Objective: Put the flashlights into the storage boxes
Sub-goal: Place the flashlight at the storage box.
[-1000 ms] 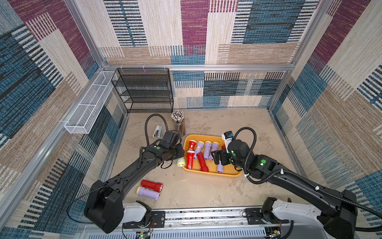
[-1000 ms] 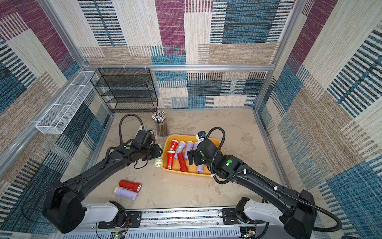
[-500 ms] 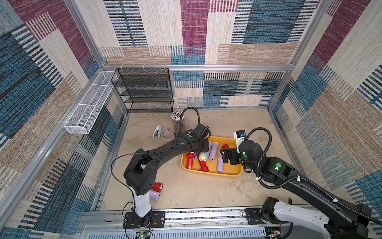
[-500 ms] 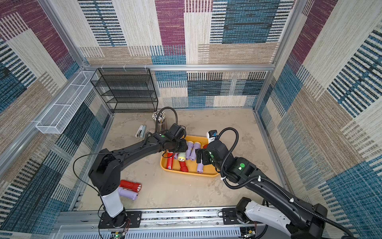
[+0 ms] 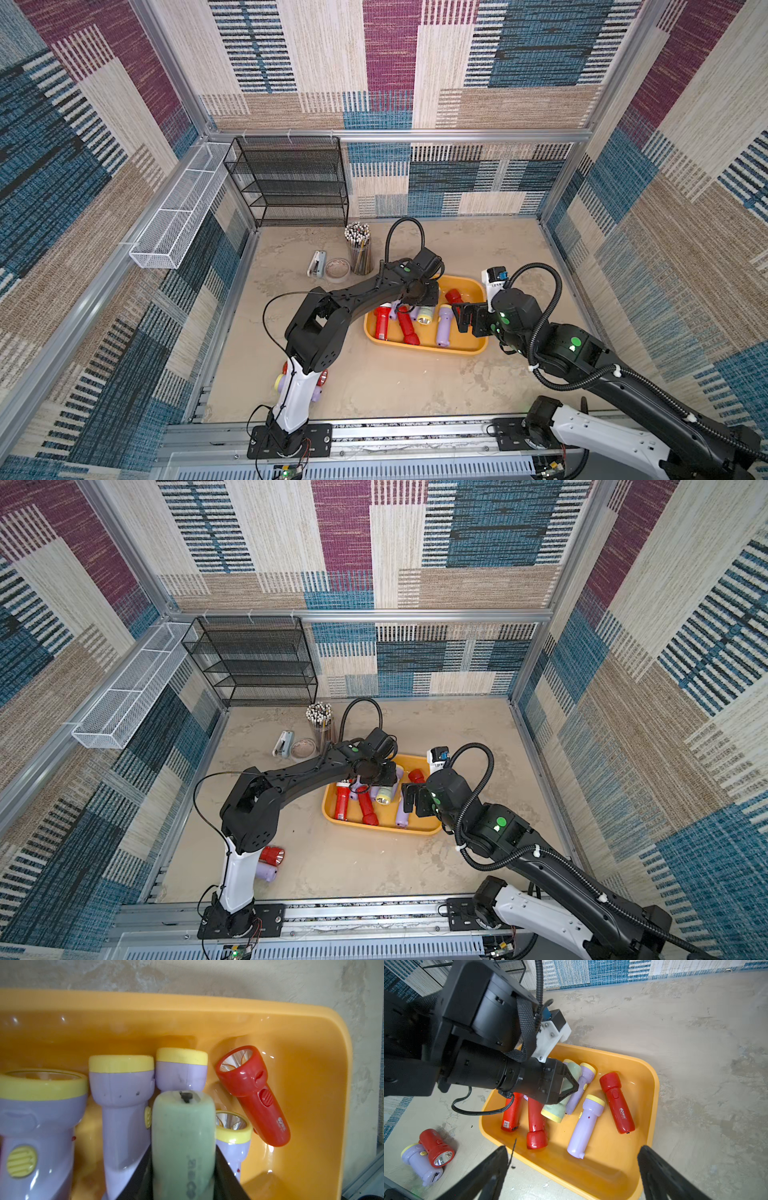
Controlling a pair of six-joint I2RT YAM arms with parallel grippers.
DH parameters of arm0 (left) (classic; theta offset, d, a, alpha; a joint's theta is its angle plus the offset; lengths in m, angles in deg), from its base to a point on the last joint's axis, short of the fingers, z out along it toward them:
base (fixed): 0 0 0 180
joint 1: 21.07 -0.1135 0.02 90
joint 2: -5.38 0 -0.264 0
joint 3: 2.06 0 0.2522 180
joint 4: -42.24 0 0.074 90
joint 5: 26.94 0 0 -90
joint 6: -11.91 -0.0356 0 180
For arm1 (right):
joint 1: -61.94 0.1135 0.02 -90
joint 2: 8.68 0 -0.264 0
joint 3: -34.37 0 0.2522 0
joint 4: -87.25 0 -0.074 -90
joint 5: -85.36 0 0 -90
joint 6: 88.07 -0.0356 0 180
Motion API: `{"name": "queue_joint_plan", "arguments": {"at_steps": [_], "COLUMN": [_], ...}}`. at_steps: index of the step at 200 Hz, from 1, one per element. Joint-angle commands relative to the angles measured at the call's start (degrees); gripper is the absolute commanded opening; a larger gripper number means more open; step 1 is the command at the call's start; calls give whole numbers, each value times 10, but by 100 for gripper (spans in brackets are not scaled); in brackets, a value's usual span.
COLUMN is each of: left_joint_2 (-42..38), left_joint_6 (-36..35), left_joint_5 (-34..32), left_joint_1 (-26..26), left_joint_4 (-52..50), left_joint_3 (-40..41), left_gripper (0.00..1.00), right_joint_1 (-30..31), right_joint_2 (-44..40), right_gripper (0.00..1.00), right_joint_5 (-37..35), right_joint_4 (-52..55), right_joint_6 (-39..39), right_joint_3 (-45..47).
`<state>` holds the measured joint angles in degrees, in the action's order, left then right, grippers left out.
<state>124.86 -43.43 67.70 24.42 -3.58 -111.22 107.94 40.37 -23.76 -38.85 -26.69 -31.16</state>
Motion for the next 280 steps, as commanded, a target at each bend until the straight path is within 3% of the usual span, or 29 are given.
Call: {"name": "queue_joint_plan", "arguments": {"at_steps": [1,52,101,174,211,280], "left_joint_2": [7,26,7,-63,-164,-454], "left_joint_6": [-23,-35,-37,-46,-33,40], "left_joint_5": [-18,-36,-55,-88,-130,-212], "left_joint_1": [0,0,-1,-1,-7,-43], "left_joint_4": [-17,-37,-37,-41,-32,-55], "left_joint_3": [-15,-42,-37,-1,104,382], "left_gripper": [20,32,54,56,58,66], "right_joint_1": [0,0,-1,0,0,0], "right_joint_2": [1,4,10,26,49,109], "right_gripper": [100,100,100,100,100,100], "right_joint_5": [-6,-1,10,31,60,130], "right_joint_4": [-12,-19,-27,-42,-72,-155], "right_joint_6": [-7,-7,-3,-3,5,30], "right_joint_3": [5,14,11,10,17,26]}}
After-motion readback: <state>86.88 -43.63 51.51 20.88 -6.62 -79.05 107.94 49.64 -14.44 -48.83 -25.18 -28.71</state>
